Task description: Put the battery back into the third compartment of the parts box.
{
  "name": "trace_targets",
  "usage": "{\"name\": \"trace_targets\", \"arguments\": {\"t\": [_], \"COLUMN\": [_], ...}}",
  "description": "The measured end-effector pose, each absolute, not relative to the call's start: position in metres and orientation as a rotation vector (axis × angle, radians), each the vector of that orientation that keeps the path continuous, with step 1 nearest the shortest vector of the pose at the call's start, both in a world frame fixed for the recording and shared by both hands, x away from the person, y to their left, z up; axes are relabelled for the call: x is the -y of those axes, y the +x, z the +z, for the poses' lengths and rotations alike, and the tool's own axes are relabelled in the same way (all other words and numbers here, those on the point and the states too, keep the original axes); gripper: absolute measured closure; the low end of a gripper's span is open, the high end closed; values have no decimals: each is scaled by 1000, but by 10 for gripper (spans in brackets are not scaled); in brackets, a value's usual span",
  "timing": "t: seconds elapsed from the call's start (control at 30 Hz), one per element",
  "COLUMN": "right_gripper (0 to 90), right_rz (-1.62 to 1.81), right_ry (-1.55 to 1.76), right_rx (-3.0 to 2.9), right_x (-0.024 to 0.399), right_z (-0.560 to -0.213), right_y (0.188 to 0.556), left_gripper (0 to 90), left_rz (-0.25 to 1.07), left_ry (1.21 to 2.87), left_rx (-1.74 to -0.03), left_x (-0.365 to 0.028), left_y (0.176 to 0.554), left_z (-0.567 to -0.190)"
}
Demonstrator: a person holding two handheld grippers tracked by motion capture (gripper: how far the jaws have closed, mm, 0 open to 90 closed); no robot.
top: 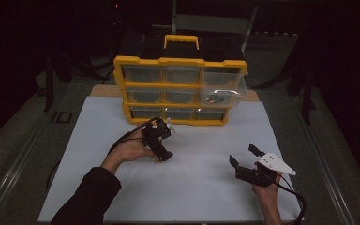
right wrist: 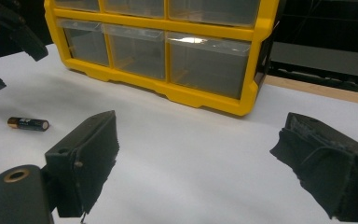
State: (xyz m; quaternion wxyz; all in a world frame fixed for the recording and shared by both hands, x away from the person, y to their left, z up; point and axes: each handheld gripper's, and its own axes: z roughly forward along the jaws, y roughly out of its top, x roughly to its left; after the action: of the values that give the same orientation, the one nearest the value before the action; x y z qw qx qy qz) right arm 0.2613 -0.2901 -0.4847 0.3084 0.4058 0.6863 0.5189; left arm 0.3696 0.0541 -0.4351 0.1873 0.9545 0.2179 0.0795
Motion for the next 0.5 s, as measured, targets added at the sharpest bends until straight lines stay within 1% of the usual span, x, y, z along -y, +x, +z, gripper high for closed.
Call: {"name": "trace_targets", "arguments": {"t": [0.5], "right_gripper": [113], "right_rz": [1371], "right_ry": [1071], "right_rx": [-1816], "right_x": [290], "right_z": [-485], "right_y": [261], "left_gripper": [153], "left_rz": [196], "left_ry": [2731], "left_rx": [-619], "left_x": [-54], "left_y": [369], "left_z": [-451]}}
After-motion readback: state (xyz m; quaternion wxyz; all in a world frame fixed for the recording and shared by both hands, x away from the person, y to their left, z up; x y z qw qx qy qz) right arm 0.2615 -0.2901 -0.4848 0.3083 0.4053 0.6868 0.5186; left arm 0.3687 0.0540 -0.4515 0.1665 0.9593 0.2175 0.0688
